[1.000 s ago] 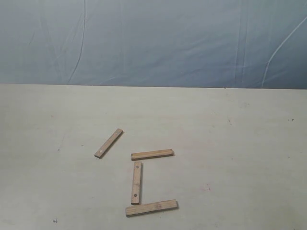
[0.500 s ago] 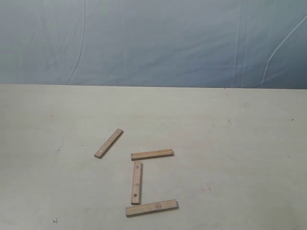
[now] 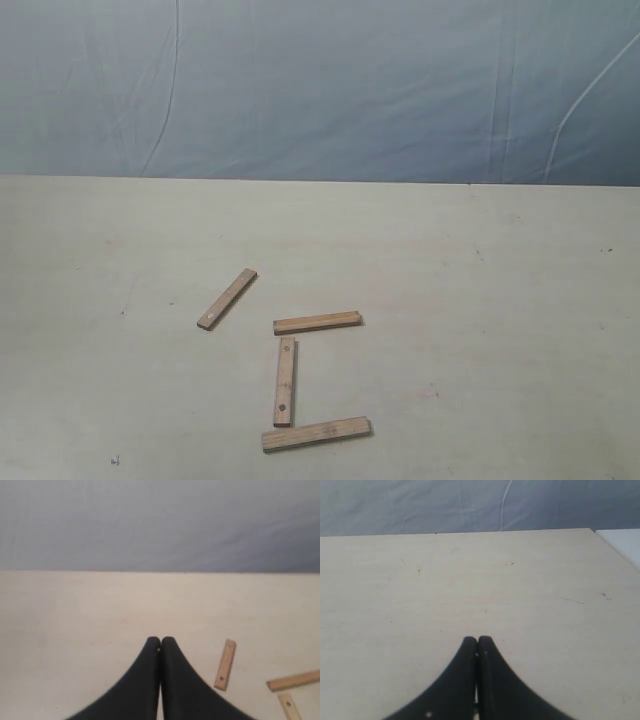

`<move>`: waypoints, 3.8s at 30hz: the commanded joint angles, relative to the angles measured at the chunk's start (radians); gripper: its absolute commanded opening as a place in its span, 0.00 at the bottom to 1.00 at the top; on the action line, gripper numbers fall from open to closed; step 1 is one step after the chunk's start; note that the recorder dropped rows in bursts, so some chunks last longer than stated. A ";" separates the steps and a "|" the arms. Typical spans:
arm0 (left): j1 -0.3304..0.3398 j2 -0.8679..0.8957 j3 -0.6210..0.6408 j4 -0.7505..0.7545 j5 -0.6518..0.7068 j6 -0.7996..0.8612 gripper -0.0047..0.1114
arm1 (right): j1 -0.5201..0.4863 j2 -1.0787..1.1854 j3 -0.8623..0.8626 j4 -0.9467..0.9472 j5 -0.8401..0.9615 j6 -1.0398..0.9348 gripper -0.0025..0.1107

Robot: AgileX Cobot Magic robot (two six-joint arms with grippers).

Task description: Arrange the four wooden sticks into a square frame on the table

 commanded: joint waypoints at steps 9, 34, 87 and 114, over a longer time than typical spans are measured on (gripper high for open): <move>-0.130 0.463 -0.281 -0.249 0.277 0.649 0.04 | 0.004 -0.008 -0.001 -0.003 -0.009 -0.002 0.01; -0.379 1.195 -0.775 -0.287 0.311 0.970 0.04 | 0.004 -0.008 -0.001 -0.003 -0.009 -0.002 0.01; -0.462 1.512 -0.810 -0.264 0.202 1.044 0.08 | 0.004 -0.008 -0.001 -0.003 -0.009 -0.002 0.01; -0.394 1.468 -0.959 -0.088 0.358 1.083 0.04 | 0.004 -0.008 -0.001 -0.003 -0.009 -0.002 0.01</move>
